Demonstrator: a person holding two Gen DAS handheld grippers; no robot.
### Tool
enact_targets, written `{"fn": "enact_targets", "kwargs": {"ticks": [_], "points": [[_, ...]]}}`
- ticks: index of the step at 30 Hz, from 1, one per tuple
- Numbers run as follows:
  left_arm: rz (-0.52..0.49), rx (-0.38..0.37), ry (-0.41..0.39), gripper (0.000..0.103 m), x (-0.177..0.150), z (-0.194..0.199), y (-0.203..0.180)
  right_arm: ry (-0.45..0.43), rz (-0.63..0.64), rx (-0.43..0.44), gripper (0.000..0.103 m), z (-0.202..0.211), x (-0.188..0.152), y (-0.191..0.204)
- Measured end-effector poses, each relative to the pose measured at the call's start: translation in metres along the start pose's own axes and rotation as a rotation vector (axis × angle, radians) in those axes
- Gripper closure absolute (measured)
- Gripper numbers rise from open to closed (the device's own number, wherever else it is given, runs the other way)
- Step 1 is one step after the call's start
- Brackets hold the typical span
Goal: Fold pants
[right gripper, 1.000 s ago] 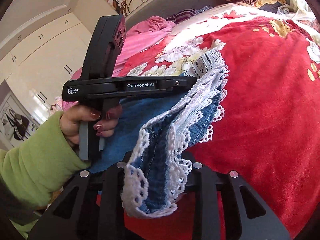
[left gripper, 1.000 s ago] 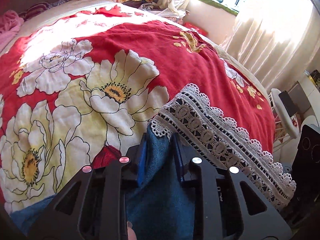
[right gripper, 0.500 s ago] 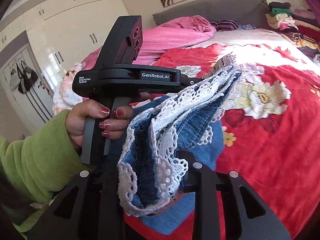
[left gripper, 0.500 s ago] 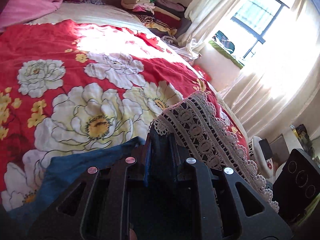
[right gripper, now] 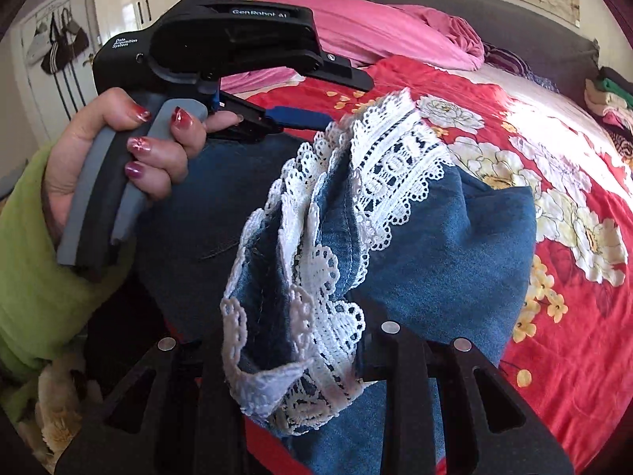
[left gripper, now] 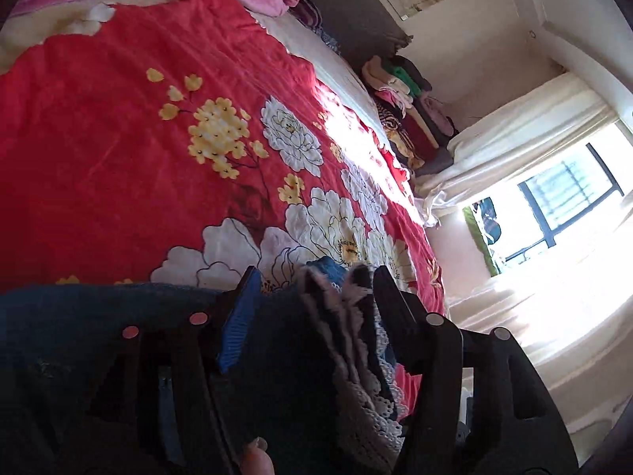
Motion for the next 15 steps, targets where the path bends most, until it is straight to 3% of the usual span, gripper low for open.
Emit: {"fn": "enact_targets", "kwargs": {"ticks": [2,4,5,11,15], "points": [[0.015,-0.019,0.004,0.043,-0.004,0.005,0.004,-0.001,0.041,-0.013,0.069,-0.006,0.001,0.010],[0.025,-0.012,0.022,0.042,-0.009,0.003,0.007,0.016,0.083,-0.012,0.046,-0.015,-0.002,0.021],[0.025,0.000,0.031,0.041,-0.011,0.000,0.009,0.027,0.099,-0.004,0.042,-0.018,-0.004,0.026],[-0.054,0.072,0.095,0.029,-0.017,-0.018,0.002,-0.053,0.051,0.082,0.031,0.015,0.003,0.016],[-0.102,0.150,0.142,0.027,-0.016,-0.039,0.003,-0.104,-0.051,0.028,0.023,0.036,0.009,-0.023]]}}
Point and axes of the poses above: each gripper's, at about its wrist camera, not at the fingertips, and z roughly against the way its jaws point, y to its left, x to its top, the point moved 8 cm from there along -z, roughly the way its jaws point, and after that the axes turned 7 degrees about -x, right-handed, at the moved point
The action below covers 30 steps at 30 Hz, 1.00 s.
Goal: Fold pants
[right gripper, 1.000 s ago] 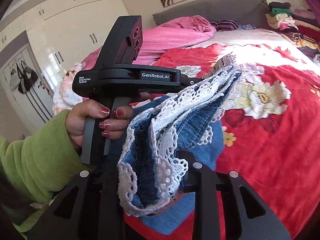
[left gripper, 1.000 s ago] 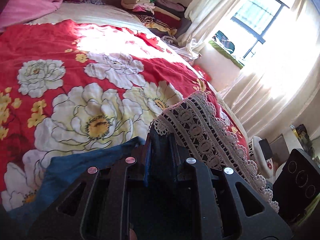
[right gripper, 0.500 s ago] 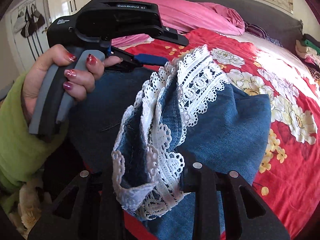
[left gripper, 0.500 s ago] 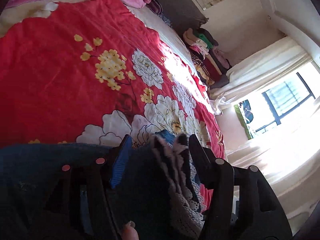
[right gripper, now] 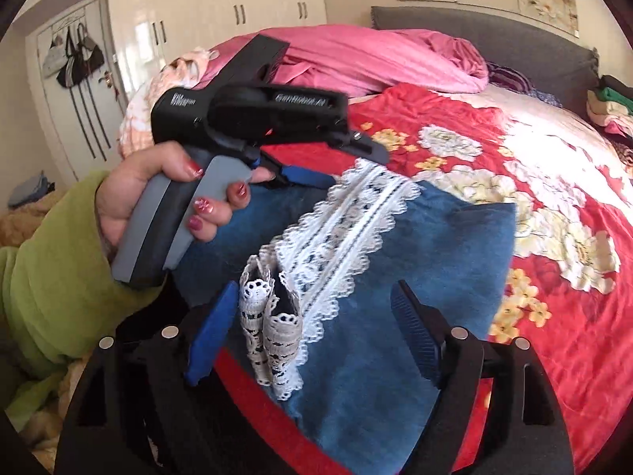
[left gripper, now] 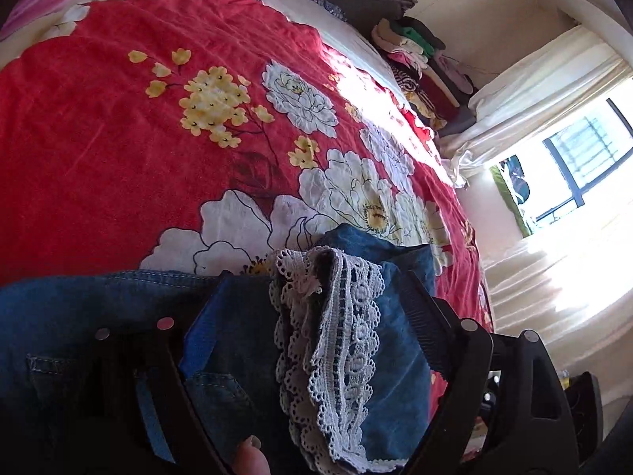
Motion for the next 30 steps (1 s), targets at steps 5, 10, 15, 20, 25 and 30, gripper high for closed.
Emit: {"fn": "enact_targets", "kwargs": {"ticks": [5,10,15,20,25,30], "points": [[-0.066,0.079,0.032,0.072,0.000,-0.021,0.001,-0.015,-0.169,-0.091,0.020,0.003,0.003,-0.058],[-0.046,0.045,-0.029,0.085,0.001,0.003,-0.001,0.025,-0.268,-0.131,0.018,-0.005,-0.010,-0.090],[-0.133,0.154,-0.083,0.085,0.005,0.021,0.002,0.065,-0.246,-0.159,0.018,-0.027,-0.013,-0.095],[-0.089,0.144,-0.055,0.083,0.001,0.005,0.021,0.116,-0.221,-0.172,0.018,-0.047,-0.024,-0.089],[-0.089,0.152,-0.068,0.074,0.002,0.007,0.025,0.138,-0.189,-0.200,0.017,-0.055,-0.029,-0.088],[-0.096,0.146,-0.108,0.062,0.000,0.033,0.014,0.117,-0.249,-0.145,0.016,-0.038,-0.025,-0.088]]}}
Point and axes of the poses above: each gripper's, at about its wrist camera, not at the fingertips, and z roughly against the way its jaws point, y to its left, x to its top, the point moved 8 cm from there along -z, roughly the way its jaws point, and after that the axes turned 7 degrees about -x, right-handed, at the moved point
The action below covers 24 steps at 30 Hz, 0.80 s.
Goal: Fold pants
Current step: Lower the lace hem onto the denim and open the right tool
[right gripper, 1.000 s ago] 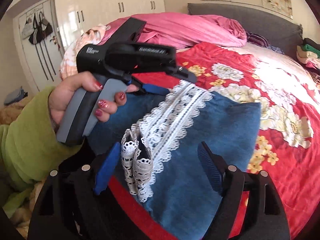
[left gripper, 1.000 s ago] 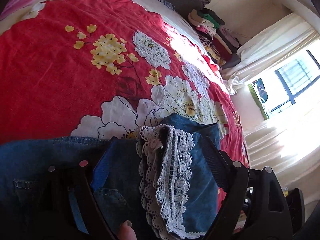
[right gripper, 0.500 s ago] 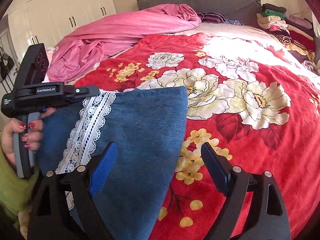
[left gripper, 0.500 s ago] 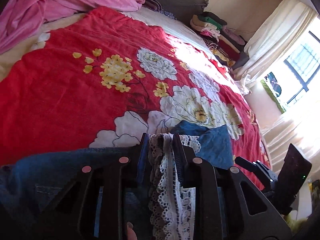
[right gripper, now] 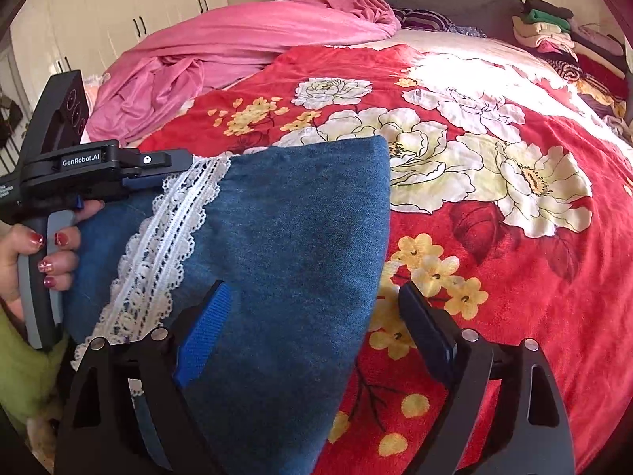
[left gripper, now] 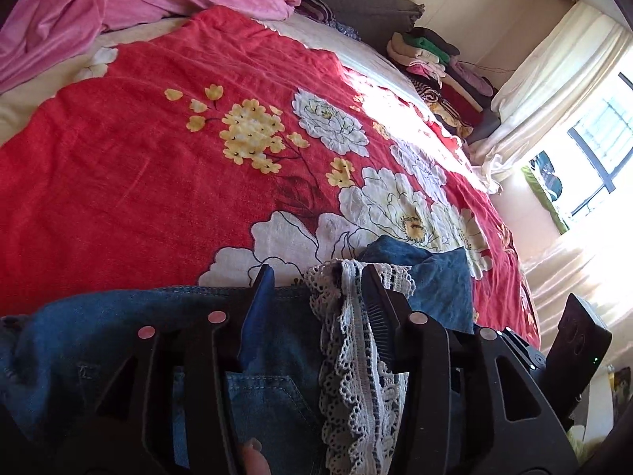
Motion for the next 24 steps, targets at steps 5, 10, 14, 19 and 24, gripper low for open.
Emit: {"fn": "enact_targets", "kwargs": {"ticks": [5,10,14,19,24], "points": [[-0.003,0.039,-0.044,0.054,-0.010,0.035,0.000,-0.030,-0.002,0.009,0.013,0.025,-0.004,-0.003],[0.018,0.084,-0.067,0.046,-0.031,0.063,0.007,-0.034,0.011,0.008,0.010,0.041,-0.013,-0.003],[0.003,0.106,-0.061,0.045,-0.050,0.077,0.003,-0.032,0.010,0.012,0.010,0.047,-0.018,-0.002],[-0.015,0.104,-0.045,0.045,-0.068,0.088,-0.007,-0.037,0.004,0.011,0.010,0.055,-0.021,-0.002],[-0.028,0.060,-0.003,0.045,-0.087,0.091,-0.019,-0.045,0.012,0.009,0.010,0.065,-0.024,0.000]]}}
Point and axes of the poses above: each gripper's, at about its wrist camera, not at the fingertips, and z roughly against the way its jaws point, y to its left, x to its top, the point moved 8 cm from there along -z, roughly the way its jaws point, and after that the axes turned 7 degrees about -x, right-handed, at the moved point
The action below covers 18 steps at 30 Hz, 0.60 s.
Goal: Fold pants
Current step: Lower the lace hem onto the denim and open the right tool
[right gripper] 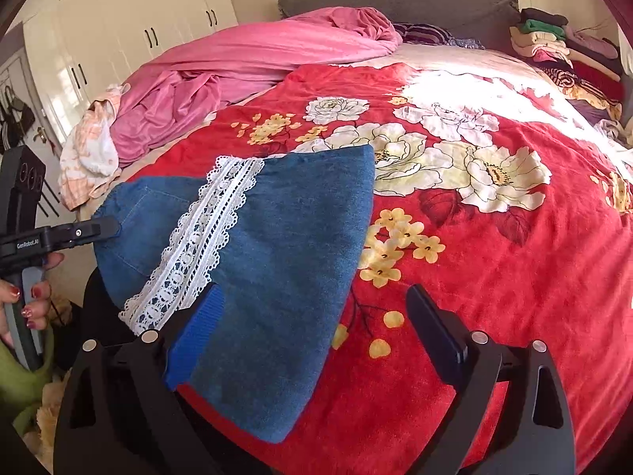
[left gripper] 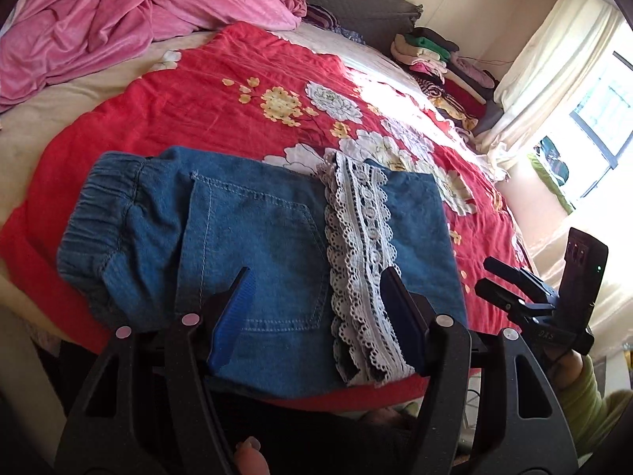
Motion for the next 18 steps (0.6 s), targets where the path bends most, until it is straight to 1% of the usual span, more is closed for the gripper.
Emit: {"fn": "enact_targets", "kwargs": {"ticks": [3,5,7,9,11,12,13,14,15,16,18], "points": [[0.011,-0.041,0.030,0.045,-0.012,-0.003,-0.009,0.004,0.006,-0.001,0.010,0.003,-0.005,0.002],[-0.004,-0.067,0.063,0.045,-0.021,-0.009,-0.019,0.012,0.012,0.004,0.010,0.003,-0.010,0.004],[-0.033,-0.066,0.103,0.045,-0.032,-0.018,-0.027,0.023,0.019,0.009,0.010,0.002,-0.014,0.006],[-0.029,-0.065,0.150,0.045,-0.043,-0.030,-0.030,0.028,0.025,0.013,0.010,0.001,-0.017,0.008],[-0.026,-0.049,0.191,0.046,-0.053,-0.044,-0.030,0.035,0.030,0.021,0.010,0.000,-0.022,0.010],[-0.038,-0.035,0.200,0.050,-0.057,-0.049,-0.032,0.040,0.033,0.023,0.010,-0.001,-0.024,0.011],[-0.064,-0.014,0.203,0.062,-0.061,-0.054,-0.034,0.043,0.037,0.025,0.010,-0.002,-0.026,0.012],[-0.094,0.018,0.207,0.069,-0.064,-0.058,-0.036,0.048,0.039,0.025,0.010,-0.003,-0.028,0.012],[-0.120,0.048,0.208,0.079,-0.066,-0.061,-0.036,0.055,0.037,0.023,0.010,-0.005,-0.030,0.012],[-0.133,0.055,0.208,0.084,-0.067,-0.062,-0.036,0.063,0.033,0.024,0.010,-0.007,-0.032,0.012],[-0.129,0.049,0.209,0.087,-0.067,-0.056,-0.033,0.056,0.028,0.039,0.010,-0.005,-0.032,0.014]]}}
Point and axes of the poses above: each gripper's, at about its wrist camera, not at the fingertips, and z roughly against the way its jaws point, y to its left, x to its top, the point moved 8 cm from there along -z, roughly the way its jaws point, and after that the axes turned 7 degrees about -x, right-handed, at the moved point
